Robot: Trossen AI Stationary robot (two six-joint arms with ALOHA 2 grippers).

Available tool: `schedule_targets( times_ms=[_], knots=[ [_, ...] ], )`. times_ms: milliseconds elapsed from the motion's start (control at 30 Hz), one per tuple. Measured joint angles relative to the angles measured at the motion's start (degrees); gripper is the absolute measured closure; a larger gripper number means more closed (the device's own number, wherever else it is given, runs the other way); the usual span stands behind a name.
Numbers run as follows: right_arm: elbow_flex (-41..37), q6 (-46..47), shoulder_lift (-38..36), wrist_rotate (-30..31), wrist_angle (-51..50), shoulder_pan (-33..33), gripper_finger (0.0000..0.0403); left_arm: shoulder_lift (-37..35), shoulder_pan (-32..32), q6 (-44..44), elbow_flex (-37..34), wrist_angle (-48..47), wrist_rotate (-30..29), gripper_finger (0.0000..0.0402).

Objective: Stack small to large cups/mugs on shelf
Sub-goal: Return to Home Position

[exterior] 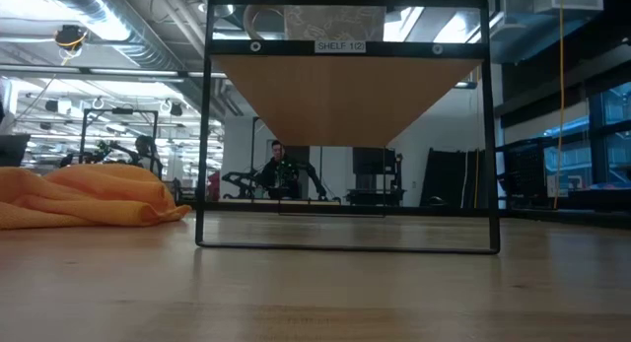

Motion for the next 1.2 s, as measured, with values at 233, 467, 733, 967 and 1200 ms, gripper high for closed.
schedule_targets(
  times_ms=[233, 467, 733, 967, 1200],
  knots=[
    [-5.7, -3.0, -10.1, 3.5, -2.3, 0.0, 0.0381, -10.9, -0.6, 0.2, -15.6, 10.6, -0.1, 0.0325],
    [-9.7, -2.1, -20.0, 3.4, -8.6, 0.0, 0.0381, -19.5, -0.5, 3.0, -26.0, 15.5, -1.3, 0.0326],
    [-13.6, -5.9, -28.1, 1.9, -9.0, 0.0, 0.0381, -29.0, -0.5, 2.9, -34.5, 16.4, -0.9, 0.0323],
    [-17.5, -10.6, -32.6, 0.0, -8.9, 0.0, 0.0381, -38.1, -0.5, 1.5, -40.9, 16.2, -0.8, 0.0326],
    [-20.2, -10.3, -35.7, -0.1, -8.4, 0.0, 0.0381, -46.4, -0.5, 0.0, -45.6, 11.7, -9.2, 0.0326]
  ],
)
